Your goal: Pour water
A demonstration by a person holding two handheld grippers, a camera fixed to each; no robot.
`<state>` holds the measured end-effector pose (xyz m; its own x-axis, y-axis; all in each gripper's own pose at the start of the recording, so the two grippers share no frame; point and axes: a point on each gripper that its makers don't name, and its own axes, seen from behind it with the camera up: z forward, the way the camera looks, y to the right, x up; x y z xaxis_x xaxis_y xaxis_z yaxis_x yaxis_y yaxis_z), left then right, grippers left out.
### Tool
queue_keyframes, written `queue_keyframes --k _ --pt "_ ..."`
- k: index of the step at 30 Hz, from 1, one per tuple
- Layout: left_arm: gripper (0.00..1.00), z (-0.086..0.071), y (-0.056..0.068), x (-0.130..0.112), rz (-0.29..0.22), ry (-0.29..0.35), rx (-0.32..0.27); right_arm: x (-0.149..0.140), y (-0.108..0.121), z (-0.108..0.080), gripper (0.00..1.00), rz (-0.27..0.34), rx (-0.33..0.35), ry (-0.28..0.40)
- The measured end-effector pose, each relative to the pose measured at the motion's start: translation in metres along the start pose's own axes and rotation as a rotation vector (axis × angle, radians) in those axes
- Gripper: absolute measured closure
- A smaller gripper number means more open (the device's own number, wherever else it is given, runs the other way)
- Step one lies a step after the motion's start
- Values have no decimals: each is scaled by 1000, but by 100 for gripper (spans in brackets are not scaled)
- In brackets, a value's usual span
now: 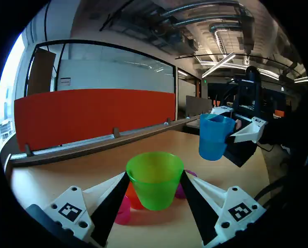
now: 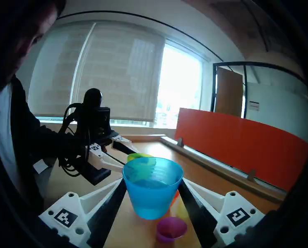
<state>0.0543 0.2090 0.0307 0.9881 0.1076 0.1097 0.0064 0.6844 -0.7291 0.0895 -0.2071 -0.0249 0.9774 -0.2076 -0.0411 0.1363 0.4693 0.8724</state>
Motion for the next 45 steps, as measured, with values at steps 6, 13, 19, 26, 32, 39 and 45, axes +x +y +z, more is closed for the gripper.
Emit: queue_keyframes --k 6,13,19,26,32,39,45 --pt "14 -3 1 5 2 12 -4 1 -1 1 11 -2 0 -1" --pt "13 -5 4 4 13 12 -8 1 -2 2 11 0 1 -3" --pt "14 -6 5 5 17 14 -14 2 -1 5 11 7 4 -3" --pt "14 -7 8 5 21 15 -21 7 -4 9 11 32 18 0" --pt "14 -8 11 4 24 14 -31 8 -4 13 11 61 28 -6" --pt "14 -10 14 5 25 15 -40 12 -10 17 11 89 47 -11" --pt "14 -13 15 3 25 14 -43 17 -8 18 11 103 59 -7"
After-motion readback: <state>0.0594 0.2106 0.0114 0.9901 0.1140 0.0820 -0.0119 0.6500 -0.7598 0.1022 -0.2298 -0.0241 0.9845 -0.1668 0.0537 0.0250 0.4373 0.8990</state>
